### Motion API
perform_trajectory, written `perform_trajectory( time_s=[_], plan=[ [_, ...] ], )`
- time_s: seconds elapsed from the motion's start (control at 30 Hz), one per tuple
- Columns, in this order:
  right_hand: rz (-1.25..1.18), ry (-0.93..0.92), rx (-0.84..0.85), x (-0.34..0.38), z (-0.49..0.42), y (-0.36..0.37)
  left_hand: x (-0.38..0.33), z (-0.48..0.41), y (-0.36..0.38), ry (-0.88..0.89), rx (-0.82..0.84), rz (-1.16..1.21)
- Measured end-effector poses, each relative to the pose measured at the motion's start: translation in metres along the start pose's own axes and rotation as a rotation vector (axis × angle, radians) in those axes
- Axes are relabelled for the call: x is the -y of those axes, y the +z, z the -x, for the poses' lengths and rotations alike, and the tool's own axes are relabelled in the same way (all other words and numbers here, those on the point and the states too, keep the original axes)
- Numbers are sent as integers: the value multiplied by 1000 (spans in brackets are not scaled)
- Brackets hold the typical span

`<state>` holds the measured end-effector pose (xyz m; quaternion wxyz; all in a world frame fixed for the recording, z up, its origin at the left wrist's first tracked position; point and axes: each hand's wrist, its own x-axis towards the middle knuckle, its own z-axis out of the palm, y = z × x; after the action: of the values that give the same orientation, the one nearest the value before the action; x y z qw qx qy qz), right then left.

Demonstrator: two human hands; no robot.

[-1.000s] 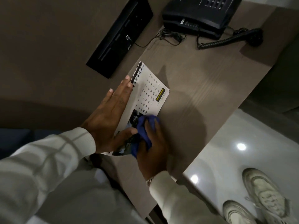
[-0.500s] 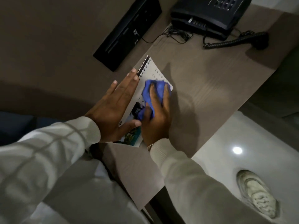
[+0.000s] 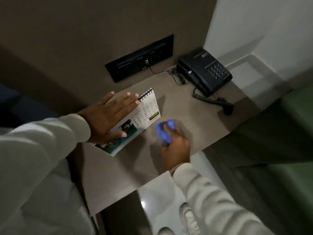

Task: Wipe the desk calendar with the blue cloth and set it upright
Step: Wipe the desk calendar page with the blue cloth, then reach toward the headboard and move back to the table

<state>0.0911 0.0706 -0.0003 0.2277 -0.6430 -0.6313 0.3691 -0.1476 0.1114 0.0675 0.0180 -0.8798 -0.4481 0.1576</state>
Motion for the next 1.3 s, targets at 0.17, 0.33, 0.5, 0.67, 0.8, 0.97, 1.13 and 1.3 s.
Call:
perform_trajectory(
  time_s=[0.17,0.33,0.5,0.67,0.8,0.97,1.13,1.3],
  plan=[
    [365,-128,10,-38,-82,-46,-5,14,-3,-156,-43,167],
    [735,-22,349,-79,-112,-42,-29,36,8,-382,-100,354],
    [688,-60,473,-28,-103,-86,-40,53,-41,-489,-144,374],
    [70,-169,265,111,-25,-208,-1,79,-168,-643,-286,303],
    [26,-452,336,210,24,-337,43,114,-296,-781,-482,287],
    [-128,-612,69,328,87,-443,77,155,-440,-896,-632,198],
    [-349,-1009,-151,432,117,-522,99,192,-564,-880,-762,55],
    [-499,-1191,-207,484,129,-583,116,224,-651,-924,-881,-80]
  ],
)
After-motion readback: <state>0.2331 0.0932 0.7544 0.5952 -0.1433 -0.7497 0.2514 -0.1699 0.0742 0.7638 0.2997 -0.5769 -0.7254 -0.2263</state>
